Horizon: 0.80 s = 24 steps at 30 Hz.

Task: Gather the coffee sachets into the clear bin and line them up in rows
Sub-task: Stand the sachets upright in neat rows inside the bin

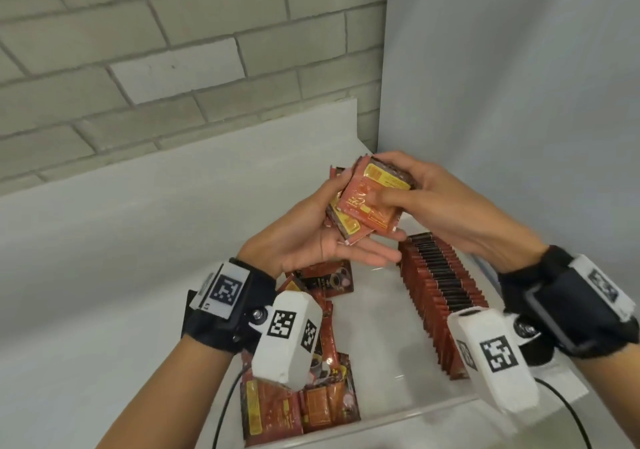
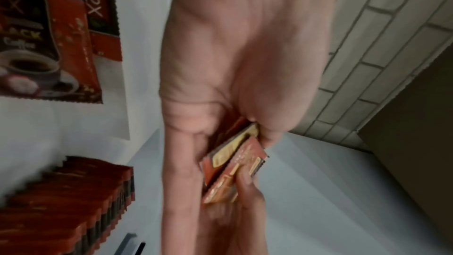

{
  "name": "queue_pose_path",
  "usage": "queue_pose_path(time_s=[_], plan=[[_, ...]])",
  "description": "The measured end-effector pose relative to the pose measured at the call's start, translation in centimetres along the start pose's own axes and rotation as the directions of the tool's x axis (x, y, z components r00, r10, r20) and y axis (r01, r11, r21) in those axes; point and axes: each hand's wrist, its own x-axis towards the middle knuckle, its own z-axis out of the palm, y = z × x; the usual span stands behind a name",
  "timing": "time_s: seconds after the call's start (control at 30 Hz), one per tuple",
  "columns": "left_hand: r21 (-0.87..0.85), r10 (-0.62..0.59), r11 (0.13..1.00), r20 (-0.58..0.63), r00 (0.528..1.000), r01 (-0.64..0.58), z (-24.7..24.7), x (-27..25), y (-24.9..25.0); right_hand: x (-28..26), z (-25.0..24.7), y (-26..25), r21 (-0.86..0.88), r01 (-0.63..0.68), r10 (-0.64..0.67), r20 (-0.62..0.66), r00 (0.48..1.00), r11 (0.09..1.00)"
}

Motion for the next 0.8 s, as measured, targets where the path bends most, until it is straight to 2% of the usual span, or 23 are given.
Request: queue_pose_path(time_s=[0.13,0.3,0.53,0.67,0.8], plan=[[-0.003,0.174,0.984,-0.148,0.974,-0.176,-0.5,0.0,-0.2,1.1,0.6,1.2,0.056,0.006,0.0,-0.108,0.994,0.998],[0.0,0.326,0.94,-0.301,0.896,-0.342,-1.2,0.3,-0.7,1.6,1.0,2.3,0.164,-0.022,0.06,-0.232,0.971,0.986],[0.055,0.437,0.891,-0.368,0.82,-0.45,-1.3,0.8,-1.2,1.8,0.9,2.5,0.168,0.006,0.046,-0.304,0.952,0.986],[0.055,0.499,0.85,-0.408,0.765,-0.525,-1.4,0.9,-1.1,1.8,0.8,2.8,0.189,-0.035,0.088,-0.283,0.955,0.981],[0.039,0.519,0.832,-0.405,0.753,-0.553,-1.3,1.0,-1.1,1.7,1.1,3.0,0.225,-0.05,0.106,-0.242,0.964,0.973]])
